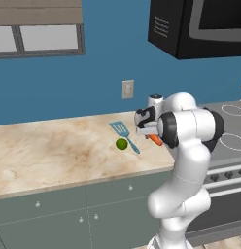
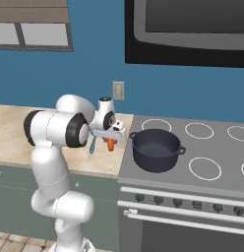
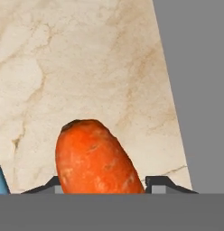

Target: Put the carrot and lime in the pot. Retrieve the spatula and lightly stir the vegetables in the pot.

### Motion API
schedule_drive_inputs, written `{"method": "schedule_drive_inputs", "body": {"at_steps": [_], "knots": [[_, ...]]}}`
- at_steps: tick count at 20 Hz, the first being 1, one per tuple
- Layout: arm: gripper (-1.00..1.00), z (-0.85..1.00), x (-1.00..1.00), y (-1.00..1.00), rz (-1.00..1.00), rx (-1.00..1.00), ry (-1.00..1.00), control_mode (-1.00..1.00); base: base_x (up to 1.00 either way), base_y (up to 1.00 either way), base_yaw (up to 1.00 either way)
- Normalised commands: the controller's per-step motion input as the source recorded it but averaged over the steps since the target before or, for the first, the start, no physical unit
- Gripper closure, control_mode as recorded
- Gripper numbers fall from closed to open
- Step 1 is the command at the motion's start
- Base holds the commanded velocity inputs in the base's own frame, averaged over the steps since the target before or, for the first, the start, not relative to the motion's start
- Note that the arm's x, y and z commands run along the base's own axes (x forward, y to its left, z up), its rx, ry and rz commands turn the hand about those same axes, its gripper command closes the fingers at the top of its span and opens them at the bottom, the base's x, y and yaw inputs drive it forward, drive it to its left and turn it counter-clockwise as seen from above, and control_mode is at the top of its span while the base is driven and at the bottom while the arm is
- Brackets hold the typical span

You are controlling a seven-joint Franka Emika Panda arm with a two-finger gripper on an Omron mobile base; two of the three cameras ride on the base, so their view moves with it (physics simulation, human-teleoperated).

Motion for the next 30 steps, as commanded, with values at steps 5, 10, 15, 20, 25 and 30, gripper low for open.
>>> {"method": "schedule_drive_inputs", "body": {"at_steps": [5,10,15,20,25,30], "knots": [[1.0,0.76,-0.25,0.0,0.0,0.0,0.0,-1.0,0.0,0.0,0.0],[1.0,0.74,-0.37,-0.02,0.0,0.0,0.0,-1.0,0.0,0.0,0.0],[1.0,0.64,-0.34,-0.17,0.0,0.0,0.0,-1.0,0.0,0.0,0.0],[1.0,0.49,-0.25,-0.54,-0.05,0.0,0.0,-1.0,0.0,0.0,0.0],[1.0,0.28,-0.04,-0.69,-0.07,0.0,0.07,-1.0,0.0,0.0,0.0],[1.0,0.0,0.0,-0.87,-0.01,0.0,0.01,-1.0,0.0,0.0,0.0]]}}
